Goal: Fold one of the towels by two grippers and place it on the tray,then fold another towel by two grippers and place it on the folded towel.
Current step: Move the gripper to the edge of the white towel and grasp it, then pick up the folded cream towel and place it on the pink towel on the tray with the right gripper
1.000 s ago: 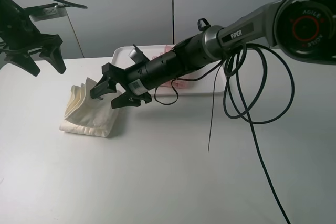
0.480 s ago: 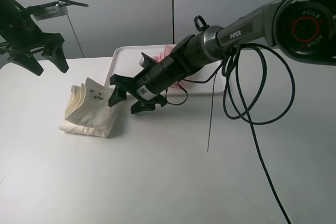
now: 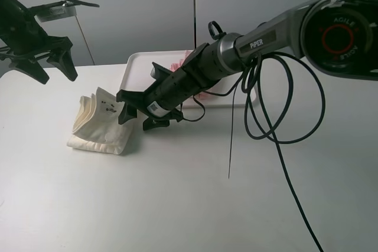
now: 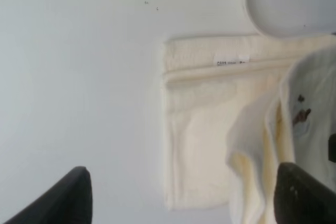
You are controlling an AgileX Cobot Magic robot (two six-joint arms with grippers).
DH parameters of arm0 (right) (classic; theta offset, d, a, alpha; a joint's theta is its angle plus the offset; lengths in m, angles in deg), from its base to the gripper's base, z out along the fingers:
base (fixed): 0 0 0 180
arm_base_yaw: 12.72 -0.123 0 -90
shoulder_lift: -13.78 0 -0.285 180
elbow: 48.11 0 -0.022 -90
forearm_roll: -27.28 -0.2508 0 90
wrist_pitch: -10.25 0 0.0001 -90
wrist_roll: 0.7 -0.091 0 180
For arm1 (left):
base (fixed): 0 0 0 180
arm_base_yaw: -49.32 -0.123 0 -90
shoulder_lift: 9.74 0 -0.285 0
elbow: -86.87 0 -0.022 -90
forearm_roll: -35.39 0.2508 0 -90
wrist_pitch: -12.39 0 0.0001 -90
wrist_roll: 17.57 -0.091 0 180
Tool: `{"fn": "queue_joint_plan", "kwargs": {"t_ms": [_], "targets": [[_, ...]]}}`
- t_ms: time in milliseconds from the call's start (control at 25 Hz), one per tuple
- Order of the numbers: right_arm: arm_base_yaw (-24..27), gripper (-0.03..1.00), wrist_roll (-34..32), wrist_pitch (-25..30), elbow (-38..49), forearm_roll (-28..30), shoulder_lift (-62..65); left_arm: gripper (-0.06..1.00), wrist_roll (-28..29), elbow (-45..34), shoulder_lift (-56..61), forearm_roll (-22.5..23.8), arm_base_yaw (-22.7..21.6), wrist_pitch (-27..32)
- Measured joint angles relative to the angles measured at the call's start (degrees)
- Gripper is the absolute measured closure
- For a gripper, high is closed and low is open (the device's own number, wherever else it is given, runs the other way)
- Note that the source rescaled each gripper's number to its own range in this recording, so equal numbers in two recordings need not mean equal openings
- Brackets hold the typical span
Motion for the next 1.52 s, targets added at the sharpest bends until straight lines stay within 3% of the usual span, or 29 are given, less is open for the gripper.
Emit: {"fn": "queue_joint_plan", "kwargs": {"t_ms": [440, 920, 1200, 1520], "targets": [[-3.30, 0.35, -0.09, -3.25, -0.51, -0.65, -0.49, -0.01, -0.20, 0.00, 0.00, -0.12, 0.00, -0.22], [-5.25, 0.92, -0.12, -8.98, -0.51, -0.53, -1.15, -0.01, -1.10, 0.00, 0.00, -0.22, 0.00, -0.22], [-5.35, 0.92, -0.01, -7.94, -0.51, 0.18, -0.55, -0.01, -1.23, 0.00, 0.00, -0.59, 0.00, -0.45], [-5.07, 0.92, -0.01, -6.06, -0.51, 12.70, 6.85, -0.01, -1.23, 0.00, 0.00, -0.81, -0.08, -0.58]]}}
